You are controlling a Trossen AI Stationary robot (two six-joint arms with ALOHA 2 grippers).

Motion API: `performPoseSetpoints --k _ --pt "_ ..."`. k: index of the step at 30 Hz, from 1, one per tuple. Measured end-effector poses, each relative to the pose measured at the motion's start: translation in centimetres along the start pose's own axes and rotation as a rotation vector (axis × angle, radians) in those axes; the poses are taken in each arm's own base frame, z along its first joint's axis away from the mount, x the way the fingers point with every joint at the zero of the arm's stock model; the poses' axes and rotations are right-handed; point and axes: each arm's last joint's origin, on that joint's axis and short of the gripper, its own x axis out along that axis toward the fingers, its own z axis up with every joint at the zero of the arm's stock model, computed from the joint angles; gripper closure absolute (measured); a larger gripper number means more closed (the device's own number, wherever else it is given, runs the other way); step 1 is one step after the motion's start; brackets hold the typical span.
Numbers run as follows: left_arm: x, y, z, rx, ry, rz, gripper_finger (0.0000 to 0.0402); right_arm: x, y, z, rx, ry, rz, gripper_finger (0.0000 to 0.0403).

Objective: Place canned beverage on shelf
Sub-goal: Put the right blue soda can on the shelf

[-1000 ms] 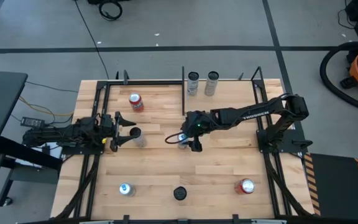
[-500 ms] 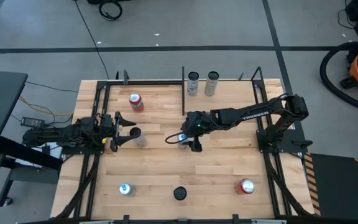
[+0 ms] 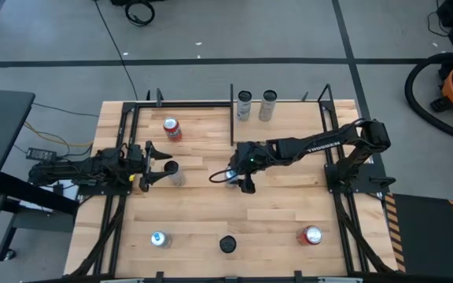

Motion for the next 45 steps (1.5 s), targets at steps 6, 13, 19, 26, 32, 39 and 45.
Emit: performPoseSetpoints --k 6,13,19,26,32,39,45 --pt "0.0 0.0 0.0 0.000 0.000 0.000 0.0088 0.1 0.0 -0.2 -0.002 -0.010 0.001 0.0073" --pt "0.0 0.0 0.0 0.001 0.001 0.000 0.0088 0.8 0.0 -1.6 -0.001 -0.011 0.001 0.0076" --pt "0.0 0.0 0.0 0.001 0.000 0.000 0.0088 0.8 0.0 -1.4 -0.008 -0.031 0.000 0.0100" --pt "0.0 0.0 0.0 0.001 0.001 0.000 0.0088 0.8 0.0 -1.4 -0.001 -0.031 0.000 0.0162" --pt "0.0 0.0 0.0 0.001 0.001 0.000 0.0088 0.1 -0.2 -1.0 0.014 -0.005 -0.003 0.0162" --pt "0.0 0.0 0.0 0.000 0.001 0.000 0.0088 -3.4 -0.7 1.4 -0.043 0.012 -0.030 0.0162" --pt "0.0 0.0 0.0 0.000 0.000 0.000 0.0088 -9.3 -1.9 2.9 -0.072 -0.041 -0.171 0.0162"
